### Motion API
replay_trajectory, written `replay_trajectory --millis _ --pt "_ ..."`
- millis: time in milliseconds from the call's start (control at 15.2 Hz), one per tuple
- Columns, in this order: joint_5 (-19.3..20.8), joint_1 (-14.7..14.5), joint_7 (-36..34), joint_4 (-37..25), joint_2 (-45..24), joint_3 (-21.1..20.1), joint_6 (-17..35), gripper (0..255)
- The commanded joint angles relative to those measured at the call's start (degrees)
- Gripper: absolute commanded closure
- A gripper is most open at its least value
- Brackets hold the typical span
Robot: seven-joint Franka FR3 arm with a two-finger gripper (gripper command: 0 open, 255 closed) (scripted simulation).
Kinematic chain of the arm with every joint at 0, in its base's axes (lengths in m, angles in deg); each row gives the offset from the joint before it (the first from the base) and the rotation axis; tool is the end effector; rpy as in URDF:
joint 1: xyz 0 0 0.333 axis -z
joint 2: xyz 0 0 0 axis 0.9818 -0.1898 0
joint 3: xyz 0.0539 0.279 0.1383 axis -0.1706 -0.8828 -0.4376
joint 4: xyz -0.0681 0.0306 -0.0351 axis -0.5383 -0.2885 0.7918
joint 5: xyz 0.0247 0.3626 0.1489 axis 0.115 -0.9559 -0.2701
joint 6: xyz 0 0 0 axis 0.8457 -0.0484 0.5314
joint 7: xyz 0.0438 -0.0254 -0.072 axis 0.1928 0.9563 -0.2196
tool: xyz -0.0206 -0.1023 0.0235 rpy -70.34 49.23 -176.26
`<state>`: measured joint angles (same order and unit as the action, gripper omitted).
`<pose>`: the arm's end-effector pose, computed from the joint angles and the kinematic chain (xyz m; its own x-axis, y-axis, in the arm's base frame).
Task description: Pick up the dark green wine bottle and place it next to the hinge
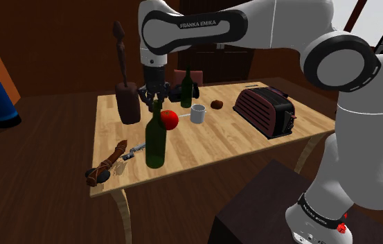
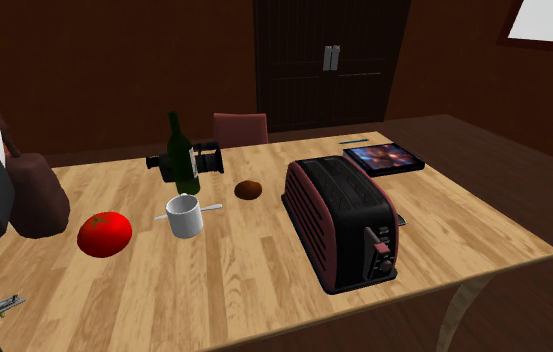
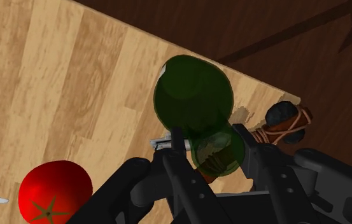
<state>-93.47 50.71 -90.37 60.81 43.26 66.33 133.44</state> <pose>0.6046 0.2829 0.4978 0.9956 0.0860 -0.0368 0.0845 -0.9956 -0.0417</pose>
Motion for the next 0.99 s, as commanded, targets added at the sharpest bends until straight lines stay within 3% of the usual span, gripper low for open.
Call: replay_trajectory --millis 0,198,726,792,924 --pt "0.0 0.0 0.1 1.2 -0.1 0.0 1.4 255" --pt "-0.1 -0.1 0.2 3.5 -0.2 0.0 3.8 255" --pt "-0.1 -0.1 0.2 3.5 -0.2 0.0 3.8 255" --pt "-0.1 -0.1 0.2 3.5 -0.2 0.0 3.8 0" --pt "-0.1 -0.1 0.2 3.5 -0.2 0.0 3.8 0"
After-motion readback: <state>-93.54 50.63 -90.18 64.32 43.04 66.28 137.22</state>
